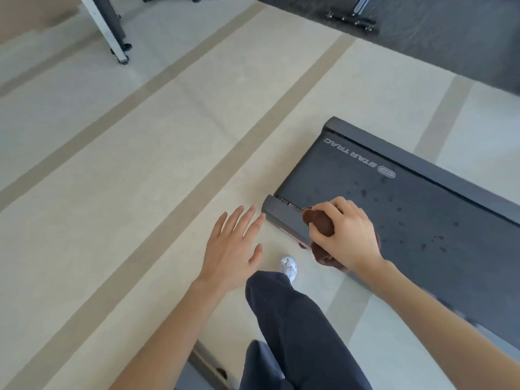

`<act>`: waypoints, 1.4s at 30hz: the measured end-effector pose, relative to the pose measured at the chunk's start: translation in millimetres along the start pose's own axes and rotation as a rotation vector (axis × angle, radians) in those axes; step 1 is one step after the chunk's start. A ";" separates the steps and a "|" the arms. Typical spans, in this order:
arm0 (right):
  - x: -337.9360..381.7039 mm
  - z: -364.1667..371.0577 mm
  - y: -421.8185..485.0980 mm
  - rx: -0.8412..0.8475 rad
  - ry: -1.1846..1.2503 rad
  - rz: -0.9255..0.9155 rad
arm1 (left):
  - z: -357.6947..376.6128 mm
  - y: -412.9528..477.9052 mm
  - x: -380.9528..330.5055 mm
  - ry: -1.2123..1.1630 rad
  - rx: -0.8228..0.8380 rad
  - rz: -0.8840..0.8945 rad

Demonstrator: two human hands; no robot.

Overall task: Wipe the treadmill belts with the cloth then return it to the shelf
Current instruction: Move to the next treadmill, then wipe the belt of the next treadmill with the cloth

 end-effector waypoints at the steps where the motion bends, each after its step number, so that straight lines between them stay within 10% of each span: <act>1: -10.9 0.8 13.9 -0.010 0.004 0.029 | 2.4 17.2 2.4 0.000 0.006 0.016; 20: -166.0 67.2 241.4 -0.010 0.006 0.322 | 84.1 299.1 70.0 -0.028 0.138 0.208; 42: -446.1 542.6 329.5 -0.133 -0.131 0.429 | 609.6 473.1 175.9 -0.017 0.156 0.445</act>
Point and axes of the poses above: each hand's wrist, its own y-axis towards the middle knuckle, its own z-axis out of the palm, x = y × z, the point moved 8 cm from there along y, towards the middle knuckle, and after that the axes turned 10 degrees about z, right-handed, at the moved point
